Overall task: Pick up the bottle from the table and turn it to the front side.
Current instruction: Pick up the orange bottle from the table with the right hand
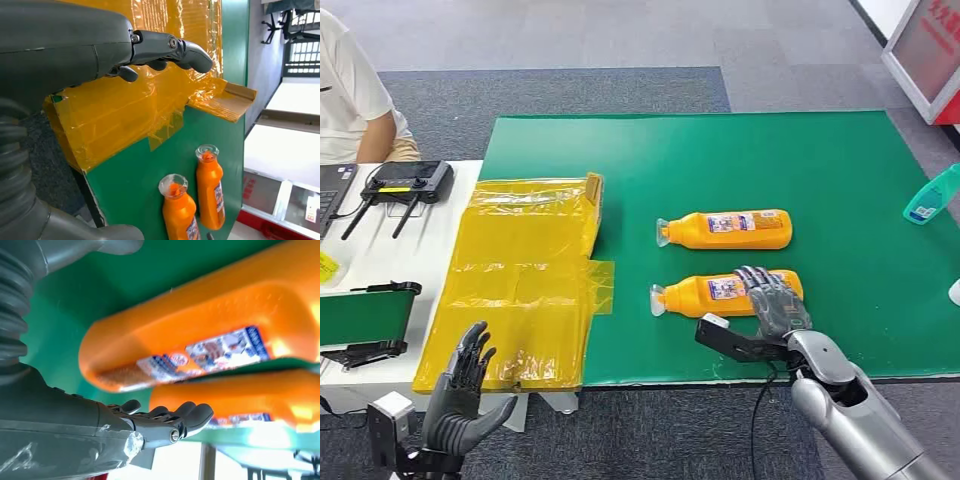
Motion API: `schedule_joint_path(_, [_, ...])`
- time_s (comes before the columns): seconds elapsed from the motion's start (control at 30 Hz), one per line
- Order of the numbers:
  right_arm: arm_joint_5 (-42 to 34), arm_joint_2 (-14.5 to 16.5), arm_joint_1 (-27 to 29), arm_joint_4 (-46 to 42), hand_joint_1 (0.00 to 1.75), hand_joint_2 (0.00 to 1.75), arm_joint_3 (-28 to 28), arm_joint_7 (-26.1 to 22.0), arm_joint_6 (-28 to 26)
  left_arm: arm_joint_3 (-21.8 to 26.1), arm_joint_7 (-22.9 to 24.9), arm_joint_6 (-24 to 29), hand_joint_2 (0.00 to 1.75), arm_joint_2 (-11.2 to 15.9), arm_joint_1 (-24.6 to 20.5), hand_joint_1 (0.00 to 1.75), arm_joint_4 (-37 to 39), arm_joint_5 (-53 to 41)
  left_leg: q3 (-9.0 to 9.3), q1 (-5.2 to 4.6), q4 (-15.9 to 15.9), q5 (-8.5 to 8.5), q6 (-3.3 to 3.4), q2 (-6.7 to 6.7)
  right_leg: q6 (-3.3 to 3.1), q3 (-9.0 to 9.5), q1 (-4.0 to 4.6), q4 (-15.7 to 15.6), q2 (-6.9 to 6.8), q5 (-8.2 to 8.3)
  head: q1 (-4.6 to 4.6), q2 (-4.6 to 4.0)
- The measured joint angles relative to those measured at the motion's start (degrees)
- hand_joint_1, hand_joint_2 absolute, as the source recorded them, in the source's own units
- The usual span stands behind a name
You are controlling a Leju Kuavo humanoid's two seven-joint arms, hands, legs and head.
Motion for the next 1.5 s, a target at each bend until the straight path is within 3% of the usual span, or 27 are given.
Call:
schedule_joint_path(0.23, [4.11, 0.0, -3.18, 3.32, 0.0, 1.75, 1.76, 0.76, -0.49, -0.84, 0.31, -0.01, 1.75, 0.04, -0.6, 0.0, 0.6, -0.22, 0.0, 0.0, 0.0, 0.03, 0.02, 0.0, 0.01, 0.01, 0.0, 0.0, -0.01, 0.01, 0.01, 0.0])
schedule_joint_path(0.67, [2.87, 0.0, -6.04, 11.29, 0.0, 1.75, 4.2, -1.99, 0.79, -3.88, 0.0, 0.17, 1.75, 1.0, -0.92, 0.0, 1.04, 0.76, -0.01, 0.0, 0.0, 0.03, 0.03, -0.01, 0.01, 0.01, 0.0, 0.0, -0.01, 0.01, 0.0, 0.0])
schedule_joint_path(0.97, [-1.57, 0.1, -9.75, 18.26, 0.0, 1.75, 5.14, -2.99, 2.63, -9.24, -1.56, 2.05, 1.75, 3.71, -0.74, 0.0, 0.32, 2.33, 0.11, 0.0, 0.01, 0.03, 0.05, 0.0, 0.02, 0.14, 0.0, -0.01, -0.01, 0.02, 0.0, 0.0])
schedule_joint_path(1.17, [-1.78, 0.84, -12.26, 22.95, 0.0, 1.75, 5.7, -3.26, 2.5, -12.7, -1.73, -0.64, 1.75, 5.63, -0.78, 0.0, 0.29, 8.64, 0.36, 0.0, 0.01, 0.04, 0.06, 0.0, 0.04, 0.35, -0.01, -0.02, 0.0, 0.07, 0.0, 0.0])
schedule_joint_path(1.5, [-1.85, 1.57, -13.15, 25.8, 0.0, 1.75, 6.1, -3.1, 1.4, -14.76, -1.75, -0.3, 1.75, 7.62, -0.74, 0.0, 0.29, 9.93, 0.77, -0.01, 0.01, 0.07, 0.09, 0.0, 0.07, 0.75, -0.01, -0.05, 0.0, 0.11, 0.01, 0.0])
